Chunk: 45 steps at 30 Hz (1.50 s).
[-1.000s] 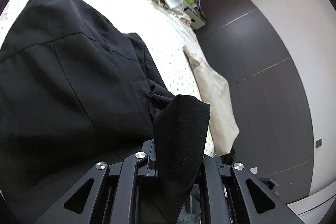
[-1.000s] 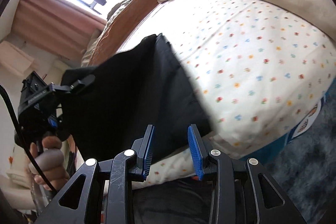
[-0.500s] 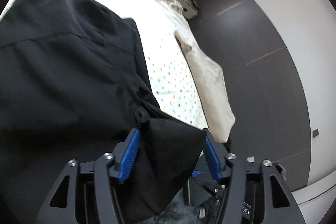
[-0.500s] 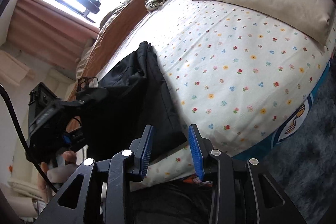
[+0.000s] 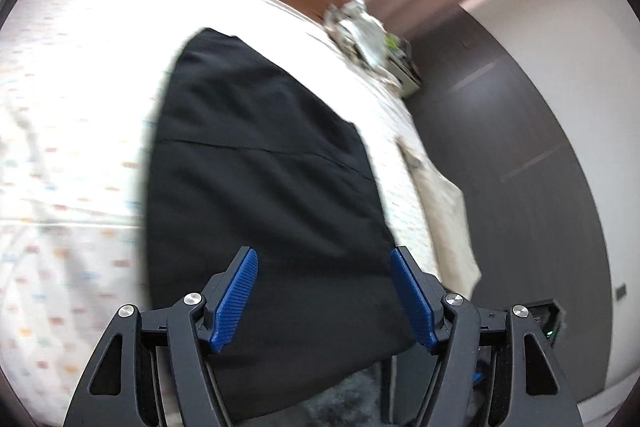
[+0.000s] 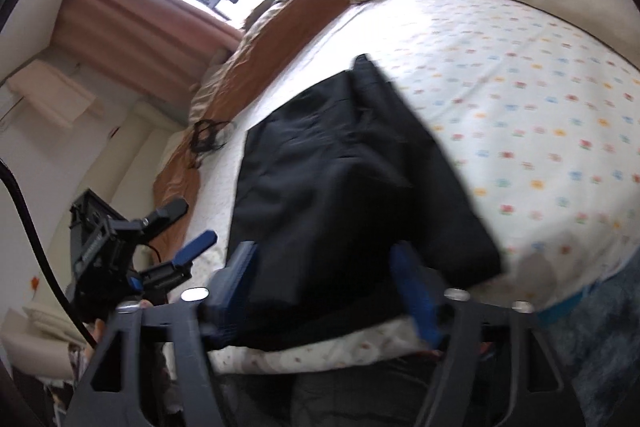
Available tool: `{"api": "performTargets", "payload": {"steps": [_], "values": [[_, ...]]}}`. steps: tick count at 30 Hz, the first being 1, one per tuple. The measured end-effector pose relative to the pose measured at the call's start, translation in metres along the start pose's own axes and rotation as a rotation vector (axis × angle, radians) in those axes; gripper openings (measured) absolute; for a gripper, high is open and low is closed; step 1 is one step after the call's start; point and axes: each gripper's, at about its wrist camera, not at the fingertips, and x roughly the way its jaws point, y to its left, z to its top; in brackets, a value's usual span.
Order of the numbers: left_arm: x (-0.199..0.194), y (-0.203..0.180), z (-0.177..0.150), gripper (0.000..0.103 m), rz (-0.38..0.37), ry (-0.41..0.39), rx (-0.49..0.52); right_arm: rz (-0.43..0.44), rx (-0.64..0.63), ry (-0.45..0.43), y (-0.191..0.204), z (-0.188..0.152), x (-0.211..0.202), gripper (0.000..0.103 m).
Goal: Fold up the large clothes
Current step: 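Open both grippers to release the folded end, then move the left gripper to the folded jacket end and close on it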
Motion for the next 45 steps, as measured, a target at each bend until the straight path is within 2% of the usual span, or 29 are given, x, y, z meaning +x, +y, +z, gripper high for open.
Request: {"api": "performTargets", "payload": {"steps": [5,7,8,9,10,12,15,20,25,29,31,33,35,38,41,45], "values": [[-0.022,0.039,-0.011,0.070,0.082,-0.016,-0.045,-0.041,0.034,-0.009,0.001,0.003,0.020,0.082],[-0.027,0.054,-0.019,0.070,0.111,-0.006,-0.062,-0.071,0.051,-0.027,-0.003,0.003,0.022,0.069],[-0.030,0.059,-0.023,0.070,0.120,0.001,-0.069,-0.087,0.053,-0.031,-0.005,0.003,0.023,0.054],[-0.024,0.057,-0.028,0.070,0.124,0.006,-0.071,-0.104,0.055,-0.033,-0.008,0.004,0.023,0.029],[-0.020,0.060,-0.033,0.070,0.123,0.022,-0.074,-0.102,0.062,-0.033,-0.013,0.005,0.024,0.020],[-0.012,0.060,-0.042,0.070,0.115,0.047,-0.073,-0.071,0.088,-0.040,-0.024,0.005,0.022,0.013],[0.001,0.057,-0.049,0.070,0.088,0.091,-0.073,-0.064,0.103,-0.053,-0.035,0.005,0.019,0.008],[0.012,0.041,-0.063,0.057,0.018,0.150,-0.043,-0.043,0.179,-0.045,-0.067,0.002,0.013,0.007],[0.015,0.029,-0.066,0.057,0.023,0.145,-0.025,-0.038,0.222,-0.038,-0.086,-0.005,0.010,0.007],[0.017,0.026,-0.067,0.057,0.064,0.140,0.009,-0.034,0.235,-0.020,-0.090,-0.007,0.005,0.009],[0.021,0.025,-0.067,0.057,0.082,0.137,0.018,-0.079,0.206,-0.021,-0.084,-0.003,-0.001,0.021],[0.027,0.022,-0.068,0.057,0.096,0.134,0.019,-0.123,0.172,-0.030,-0.078,0.000,-0.007,0.039],[0.029,0.021,-0.068,0.057,0.105,0.132,0.020,-0.151,0.159,-0.029,-0.078,0.003,-0.011,0.048],[0.031,0.019,-0.068,0.057,0.114,0.133,0.025,-0.142,0.203,-0.013,-0.090,0.005,-0.012,0.049],[0.032,0.019,-0.071,0.057,0.124,0.138,0.036,-0.156,0.228,0.017,-0.100,0.003,-0.005,0.057],[0.033,0.018,-0.074,0.057,0.141,0.143,0.055,-0.134,0.250,0.016,-0.109,0.001,-0.002,0.057]]}}
